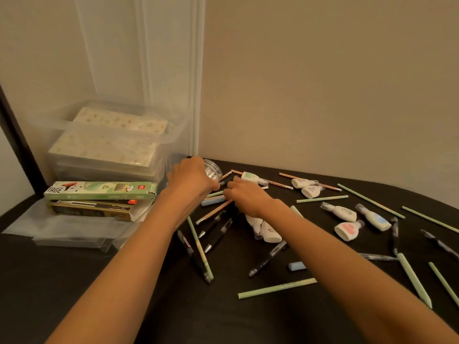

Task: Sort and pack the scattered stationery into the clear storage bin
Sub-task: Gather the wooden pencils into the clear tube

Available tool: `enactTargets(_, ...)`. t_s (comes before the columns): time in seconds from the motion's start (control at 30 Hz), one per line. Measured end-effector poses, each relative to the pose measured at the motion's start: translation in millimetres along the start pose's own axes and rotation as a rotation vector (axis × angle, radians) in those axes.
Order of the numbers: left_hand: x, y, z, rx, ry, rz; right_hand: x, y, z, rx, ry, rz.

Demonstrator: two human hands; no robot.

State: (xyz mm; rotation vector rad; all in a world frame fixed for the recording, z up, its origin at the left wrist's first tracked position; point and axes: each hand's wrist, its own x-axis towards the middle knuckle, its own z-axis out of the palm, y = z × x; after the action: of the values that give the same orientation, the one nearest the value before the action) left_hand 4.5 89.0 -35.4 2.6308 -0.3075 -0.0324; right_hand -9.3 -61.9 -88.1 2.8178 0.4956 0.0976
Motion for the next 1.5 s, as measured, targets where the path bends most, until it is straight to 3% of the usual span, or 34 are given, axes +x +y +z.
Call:
enactTargets(0.17,5,5,0,-0.023,-0.038,0.006,-1,25,-2,0.016,0.115,0.008)
enactTargets(0.27,7,10,0,-0.040,-0.062,0.015,-3,47,0,0.112,0.162,0.215)
enactTargets(0.37,8,16,2,-0.045,-0.064,0.021,-4,62,9,0.323,0.091,0.462)
enactTargets(0.43,8,20,2,-0.042,-0.061,0.029,-3,63,15,0.457,0.063,0.528)
enactTargets(0.73,4,29,7,-0.006,-0.052,0.049,3,58,35,0.456,-0.028,0.504)
enactTargets(1.0,-7,41,2,0.003,-0.055,0.069,-23,68,14,0.452,0.209,0.477)
enactTargets(1.17,-26,59,0,0.005,-0.045,0.095,-61,65,-17,0.816,0.348,0.514)
enactTargets(1.27,-43,70,-1,0.009,-0.035,0.128,-89,54,-39,1.205,0.347,0.569)
enactTargets(1.37,-63,81,-1,0.001,-0.036,0.157,-121,48,-54,1.606,0.457,0.584)
enactTargets(1.5,-88,88,4,0.009,-0.045,0.179,-157,40,-62,1.721,0.617,0.597)
